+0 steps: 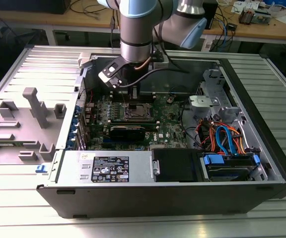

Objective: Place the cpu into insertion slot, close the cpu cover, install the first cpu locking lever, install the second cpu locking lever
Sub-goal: 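Close the cpu cover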

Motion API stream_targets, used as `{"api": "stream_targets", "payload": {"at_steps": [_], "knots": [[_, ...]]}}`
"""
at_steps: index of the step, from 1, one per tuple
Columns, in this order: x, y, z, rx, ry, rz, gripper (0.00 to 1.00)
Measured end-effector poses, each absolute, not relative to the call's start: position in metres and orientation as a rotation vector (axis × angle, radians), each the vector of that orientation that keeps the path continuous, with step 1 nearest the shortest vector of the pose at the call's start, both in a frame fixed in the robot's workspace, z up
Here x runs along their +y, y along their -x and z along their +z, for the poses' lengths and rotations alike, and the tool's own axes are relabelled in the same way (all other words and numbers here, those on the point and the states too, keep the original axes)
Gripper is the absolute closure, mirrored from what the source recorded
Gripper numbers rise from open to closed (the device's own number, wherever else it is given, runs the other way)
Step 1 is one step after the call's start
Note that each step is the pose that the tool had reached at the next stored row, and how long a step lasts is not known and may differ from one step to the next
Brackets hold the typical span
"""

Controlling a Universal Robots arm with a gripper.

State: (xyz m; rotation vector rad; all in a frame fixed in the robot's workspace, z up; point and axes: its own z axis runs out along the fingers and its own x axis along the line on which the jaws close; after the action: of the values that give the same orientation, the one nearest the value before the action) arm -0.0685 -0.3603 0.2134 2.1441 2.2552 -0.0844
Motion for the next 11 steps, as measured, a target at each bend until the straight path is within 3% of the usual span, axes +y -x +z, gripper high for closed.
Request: {"api": "stream_targets", "payload": {"at_steps": [11], "knots": [[-0.3668,0.0534,0.2133,2.264,-2.145,-0.096,0.89]]}}
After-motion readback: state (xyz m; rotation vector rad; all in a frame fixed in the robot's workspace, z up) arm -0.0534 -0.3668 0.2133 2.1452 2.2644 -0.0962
